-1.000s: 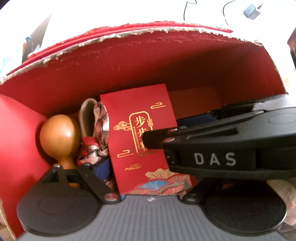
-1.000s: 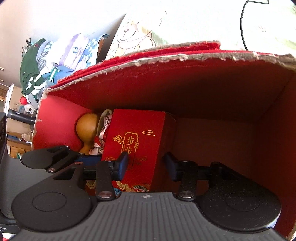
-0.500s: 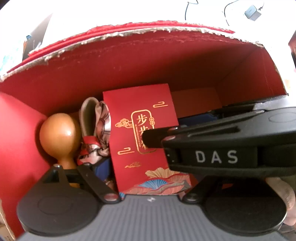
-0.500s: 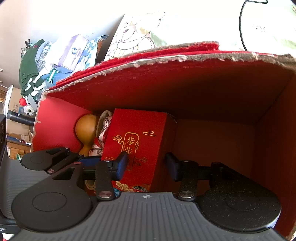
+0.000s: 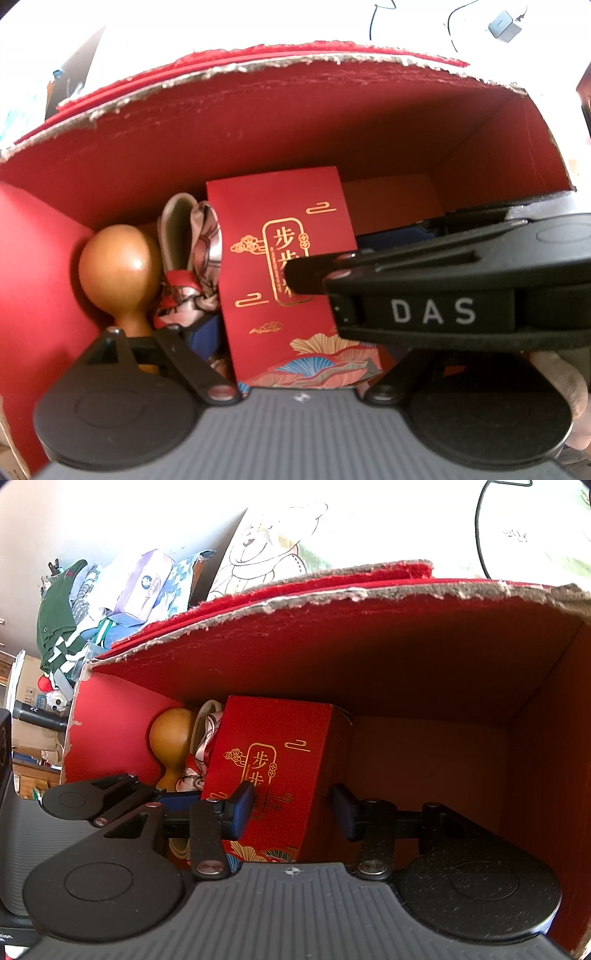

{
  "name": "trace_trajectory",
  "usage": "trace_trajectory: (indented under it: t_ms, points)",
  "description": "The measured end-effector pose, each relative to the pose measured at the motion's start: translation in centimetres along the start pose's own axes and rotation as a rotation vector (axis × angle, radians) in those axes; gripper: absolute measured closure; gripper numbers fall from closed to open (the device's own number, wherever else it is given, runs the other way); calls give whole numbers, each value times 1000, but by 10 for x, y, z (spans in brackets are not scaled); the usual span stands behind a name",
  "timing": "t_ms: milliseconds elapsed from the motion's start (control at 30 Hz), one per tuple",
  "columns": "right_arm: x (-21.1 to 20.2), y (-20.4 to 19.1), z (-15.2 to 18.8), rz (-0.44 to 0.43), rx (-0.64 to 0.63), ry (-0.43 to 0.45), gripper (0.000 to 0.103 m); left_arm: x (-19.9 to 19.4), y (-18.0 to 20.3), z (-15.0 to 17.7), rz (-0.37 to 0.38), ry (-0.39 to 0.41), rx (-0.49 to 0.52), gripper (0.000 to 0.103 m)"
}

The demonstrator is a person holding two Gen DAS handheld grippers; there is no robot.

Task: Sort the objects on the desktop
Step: 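Lower the gift box into the red box and open the right gripper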

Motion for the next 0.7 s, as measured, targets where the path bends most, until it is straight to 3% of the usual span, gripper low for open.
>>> trace_trajectory:
  t_ms: [700]
  points:
    - [-5,5,-2,7,13,22,52,-1,-1,7,2,1,-9,12]
Point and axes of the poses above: each gripper's, at about its wrist camera, not at the fingertips, and x roughly the way its jaws point, y to its right, z to its underside, the point moved 9 cm from there along x, roughly the way its jaws point, and after that the axes turned 13 degrees about z, right-handed, at the moved point
